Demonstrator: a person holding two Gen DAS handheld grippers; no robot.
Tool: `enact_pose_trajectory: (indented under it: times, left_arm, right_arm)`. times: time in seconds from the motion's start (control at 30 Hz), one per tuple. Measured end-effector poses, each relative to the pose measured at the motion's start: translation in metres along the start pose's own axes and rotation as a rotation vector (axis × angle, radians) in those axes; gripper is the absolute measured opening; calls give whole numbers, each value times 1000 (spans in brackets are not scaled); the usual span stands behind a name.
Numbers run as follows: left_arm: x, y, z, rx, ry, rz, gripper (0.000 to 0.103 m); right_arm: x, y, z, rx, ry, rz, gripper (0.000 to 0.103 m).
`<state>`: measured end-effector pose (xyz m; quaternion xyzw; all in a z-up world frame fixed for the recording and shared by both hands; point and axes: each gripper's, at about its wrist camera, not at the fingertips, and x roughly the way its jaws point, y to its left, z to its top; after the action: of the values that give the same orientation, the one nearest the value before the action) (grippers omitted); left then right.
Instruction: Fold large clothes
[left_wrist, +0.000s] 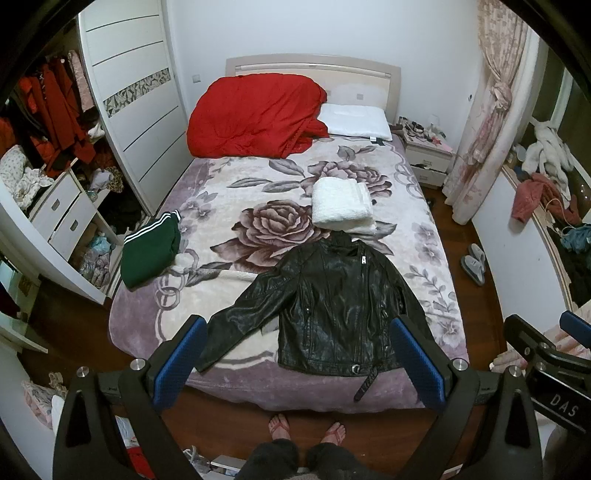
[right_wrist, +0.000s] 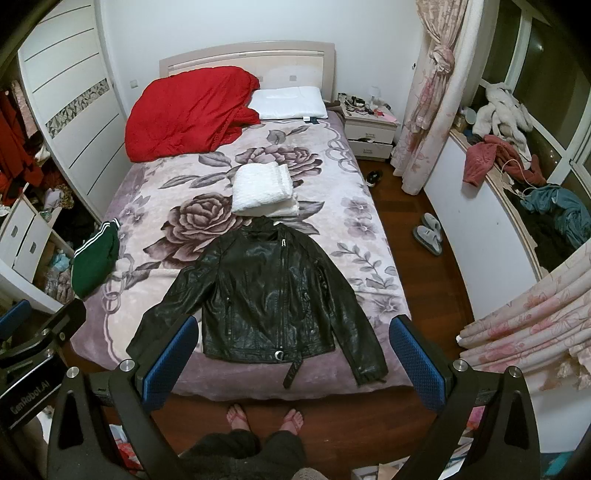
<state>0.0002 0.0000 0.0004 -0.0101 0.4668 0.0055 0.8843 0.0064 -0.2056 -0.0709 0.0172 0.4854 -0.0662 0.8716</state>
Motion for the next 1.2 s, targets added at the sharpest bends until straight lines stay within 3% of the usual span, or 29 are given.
enact_pose_trajectory:
  times: [1.2]
  left_arm:
    - [-11,-1,12,0,-3,-1,101]
  right_arm:
    - [3,2,1,-1,-4,-1,103]
